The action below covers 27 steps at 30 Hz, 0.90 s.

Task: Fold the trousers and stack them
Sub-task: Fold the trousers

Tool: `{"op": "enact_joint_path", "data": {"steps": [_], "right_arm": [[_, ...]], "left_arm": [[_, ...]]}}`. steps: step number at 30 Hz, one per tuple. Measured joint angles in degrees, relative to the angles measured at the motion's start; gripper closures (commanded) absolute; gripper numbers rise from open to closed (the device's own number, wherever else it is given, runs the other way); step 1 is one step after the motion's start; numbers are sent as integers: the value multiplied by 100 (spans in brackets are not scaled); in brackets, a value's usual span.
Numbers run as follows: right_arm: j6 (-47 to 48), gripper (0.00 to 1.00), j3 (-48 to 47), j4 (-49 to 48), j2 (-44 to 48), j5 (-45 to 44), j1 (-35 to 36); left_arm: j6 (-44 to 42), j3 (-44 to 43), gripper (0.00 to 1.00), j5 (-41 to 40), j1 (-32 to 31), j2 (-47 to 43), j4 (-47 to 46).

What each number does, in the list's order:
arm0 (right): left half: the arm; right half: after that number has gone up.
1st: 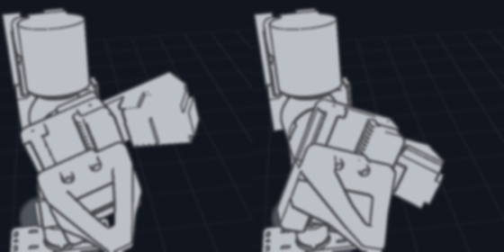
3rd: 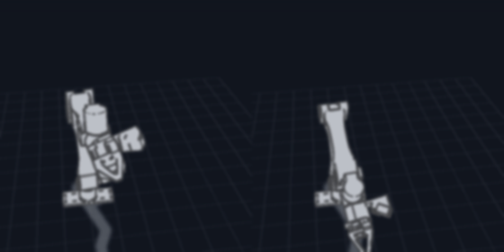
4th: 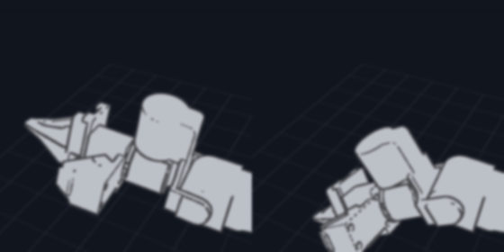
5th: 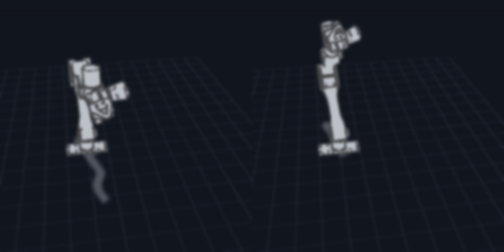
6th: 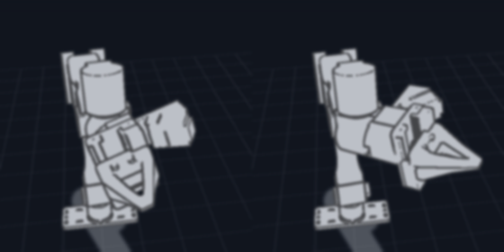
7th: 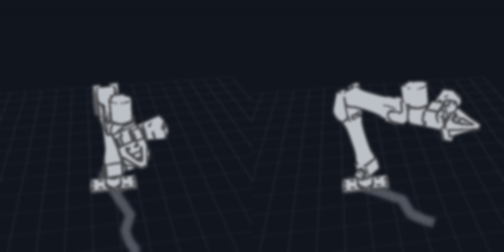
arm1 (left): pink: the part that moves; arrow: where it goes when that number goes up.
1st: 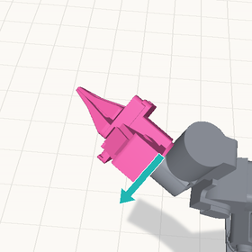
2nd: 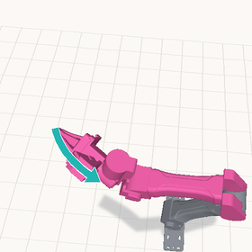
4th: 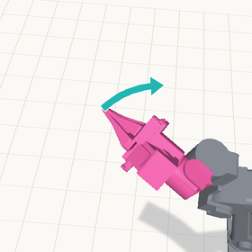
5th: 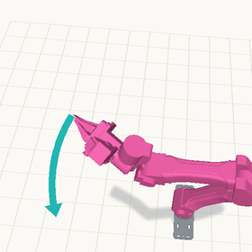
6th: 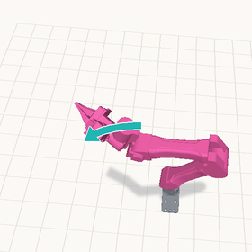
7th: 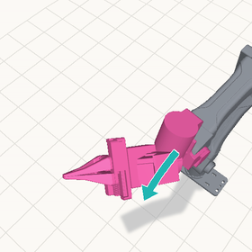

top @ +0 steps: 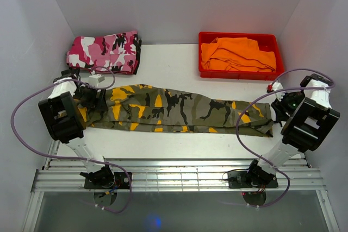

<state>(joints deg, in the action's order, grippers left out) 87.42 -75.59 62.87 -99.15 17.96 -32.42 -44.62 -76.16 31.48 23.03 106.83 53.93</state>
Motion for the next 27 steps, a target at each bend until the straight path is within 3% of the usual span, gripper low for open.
{"op": "enact_joint_path", "data": {"steps": [15, 18, 19, 21, 22, 27], "right_arm": [[260, 43, 800, -745, 11, -52, 844], [363, 57, 857, -861, 9, -214, 925], [400, 67, 898, -898, 9, -284, 955], [468, 78, 966, -907, 4, -402, 1023], [501, 89, 977, -898, 4, -437, 1043], [568, 92, 737, -623, -2, -481, 1091]], "left_arm": [[-118, 391, 14, 442, -72, -278, 111], [-122, 535, 14, 492, -72, -278, 50], [-122, 575, 14, 501, -72, -278, 37], [-125, 623, 14, 505, -72, -278, -11], [-125, 634, 14, 511, -72, -278, -28], [-162, 719, 14, 546, -72, -278, -120]]}}
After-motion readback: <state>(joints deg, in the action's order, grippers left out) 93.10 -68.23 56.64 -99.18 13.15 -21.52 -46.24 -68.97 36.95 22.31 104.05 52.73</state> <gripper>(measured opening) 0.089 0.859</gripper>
